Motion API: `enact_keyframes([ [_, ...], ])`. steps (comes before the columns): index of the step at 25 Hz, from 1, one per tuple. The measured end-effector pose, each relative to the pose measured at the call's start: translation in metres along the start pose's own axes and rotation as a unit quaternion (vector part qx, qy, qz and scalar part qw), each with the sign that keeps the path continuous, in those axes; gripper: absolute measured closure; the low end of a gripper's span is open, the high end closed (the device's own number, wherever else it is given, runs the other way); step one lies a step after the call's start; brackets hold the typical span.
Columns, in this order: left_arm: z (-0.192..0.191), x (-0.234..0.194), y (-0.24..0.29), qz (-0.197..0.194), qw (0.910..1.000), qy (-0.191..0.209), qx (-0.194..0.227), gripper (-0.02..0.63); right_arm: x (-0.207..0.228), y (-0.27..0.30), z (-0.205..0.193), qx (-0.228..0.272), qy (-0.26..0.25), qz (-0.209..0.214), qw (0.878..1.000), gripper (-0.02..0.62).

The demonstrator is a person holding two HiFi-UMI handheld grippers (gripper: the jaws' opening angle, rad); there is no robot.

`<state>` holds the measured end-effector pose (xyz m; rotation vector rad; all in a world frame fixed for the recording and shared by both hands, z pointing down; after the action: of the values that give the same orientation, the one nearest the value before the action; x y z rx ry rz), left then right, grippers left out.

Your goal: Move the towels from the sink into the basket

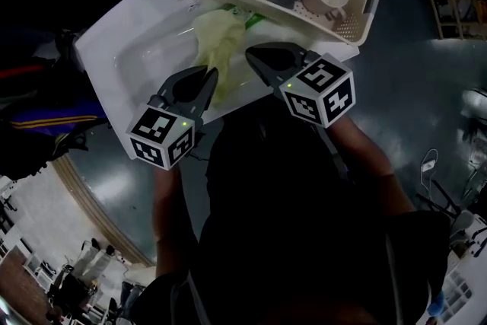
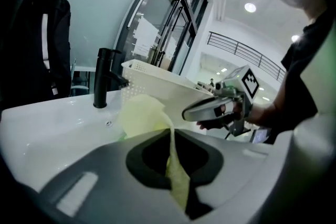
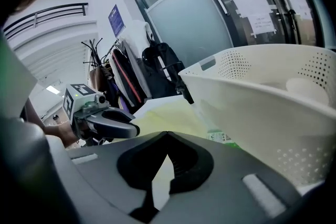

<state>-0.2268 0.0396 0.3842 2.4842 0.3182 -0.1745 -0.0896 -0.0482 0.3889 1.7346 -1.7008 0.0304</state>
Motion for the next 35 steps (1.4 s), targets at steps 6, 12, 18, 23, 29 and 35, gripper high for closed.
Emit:
enact_keyframes([
  [6, 0.032, 0.012, -0.021, -0.022, 0.9987, -0.009, 0.045, 0.594, -0.013, -0.014, 0.017, 0.017, -0.018, 0.005, 1.000, 0.597],
  [12, 0.055, 0.022, -0.034, -0.029, 0.9969, 0.009, 0.072, 0.594, -0.023, -0.029, 0.035, 0.034, -0.039, 0.009, 0.999, 0.597],
  [18, 0.077, 0.030, -0.044, -0.034, 0.9949, 0.017, 0.093, 0.594, -0.034, -0.047, 0.051, 0.052, -0.055, 0.016, 0.997, 0.597],
  [23, 0.096, 0.037, -0.049, -0.038, 0.9928, 0.037, 0.107, 0.594, -0.040, -0.060, 0.065, 0.071, -0.061, 0.023, 0.995, 0.597],
  [29, 0.124, 0.048, -0.048, -0.053, 0.9883, 0.058, 0.131, 0.594, -0.040, -0.079, 0.082, 0.089, -0.080, 0.020, 0.993, 0.597],
  [35, 0.148, 0.055, -0.044, -0.061, 0.9834, 0.082, 0.150, 0.594, -0.039, -0.096, 0.094, 0.107, -0.096, 0.003, 0.990, 0.597],
])
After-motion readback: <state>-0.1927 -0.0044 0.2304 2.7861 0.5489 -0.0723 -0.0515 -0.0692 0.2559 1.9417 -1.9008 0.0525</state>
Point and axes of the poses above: the fingertips, and each gripper's own axes: y forward along the fingers, x to its right, z out of its top, the point moved 7 cm from there along -y, backward along the fingers, and after that the axes turned 12 degrees about z, right-handed, at the moved point
